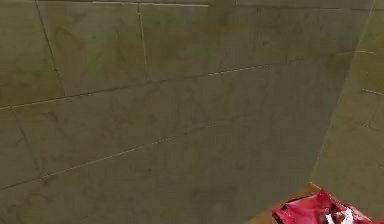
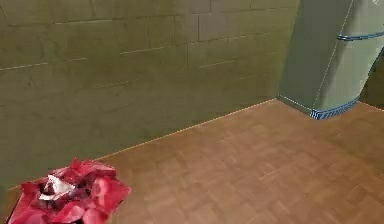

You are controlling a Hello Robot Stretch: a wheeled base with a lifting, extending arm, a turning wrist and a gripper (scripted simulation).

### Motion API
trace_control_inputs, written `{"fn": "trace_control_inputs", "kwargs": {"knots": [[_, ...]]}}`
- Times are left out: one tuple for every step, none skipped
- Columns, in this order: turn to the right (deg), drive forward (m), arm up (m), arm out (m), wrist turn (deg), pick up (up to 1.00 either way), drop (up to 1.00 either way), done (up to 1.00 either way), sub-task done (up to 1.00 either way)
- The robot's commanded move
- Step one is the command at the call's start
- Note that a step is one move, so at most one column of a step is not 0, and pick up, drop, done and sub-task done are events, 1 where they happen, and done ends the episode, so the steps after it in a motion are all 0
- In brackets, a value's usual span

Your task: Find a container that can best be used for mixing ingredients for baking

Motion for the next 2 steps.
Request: {"fn": "trace_control_inputs", "kwargs": {"knots": [[-45.0,0.0,0.0,0.0,0.0,0.0,0.0,0.0,0.0],[-45.0,0.0,0.0,0.0,0.0,0.0,0.0,0.0,0.0]]}}
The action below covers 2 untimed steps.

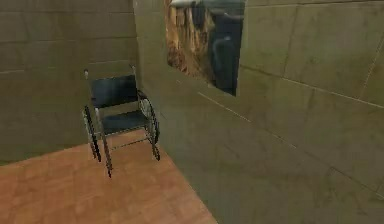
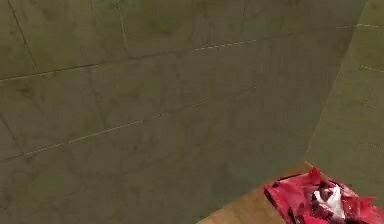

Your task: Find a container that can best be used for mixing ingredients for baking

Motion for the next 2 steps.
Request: {"fn": "trace_control_inputs", "kwargs": {"knots": [[-45.0,0.0,0.0,0.0,0.0,0.0,0.0,0.0,0.0],[-21.0,0.0,0.0,0.0,0.0,0.0,0.0,0.0,0.0]]}}
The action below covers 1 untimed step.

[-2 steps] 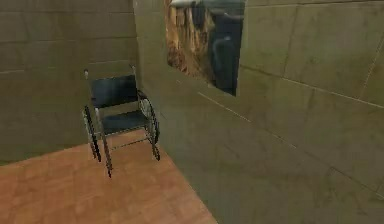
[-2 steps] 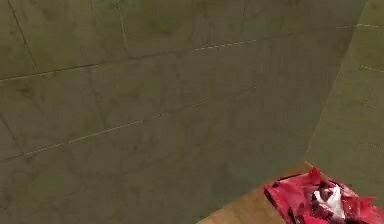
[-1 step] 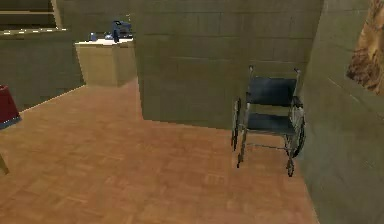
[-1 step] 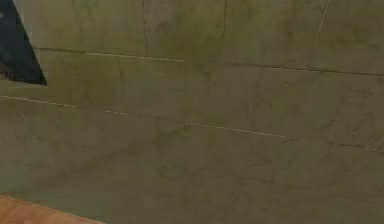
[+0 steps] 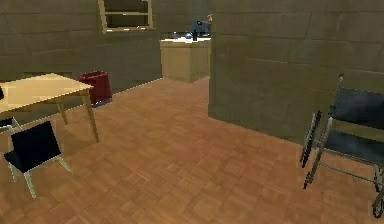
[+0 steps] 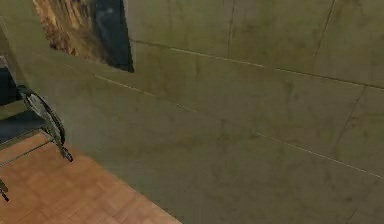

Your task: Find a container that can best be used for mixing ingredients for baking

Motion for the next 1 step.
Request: {"fn": "trace_control_inputs", "kwargs": {"knots": [[0.0,1.0,0.0,0.0,0.0,0.0,0.0,0.0,0.0]]}}
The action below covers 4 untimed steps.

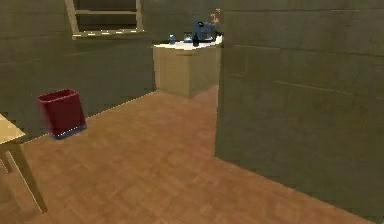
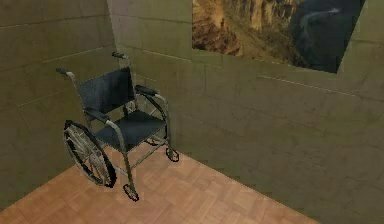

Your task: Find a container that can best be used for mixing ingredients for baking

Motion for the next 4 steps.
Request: {"fn": "trace_control_inputs", "kwargs": {"knots": [[-3.0,0.0,0.0,0.0,0.0,0.0,0.0,0.0,0.0],[-6.0,0.0,0.0,0.0,0.0,0.0,0.0,0.0,0.0],[0.0,1.0,0.0,0.0,0.0,0.0,0.0,0.0,0.0],[-3.0,0.0,0.0,0.0,0.0,0.0,0.0,0.0,0.0]]}}
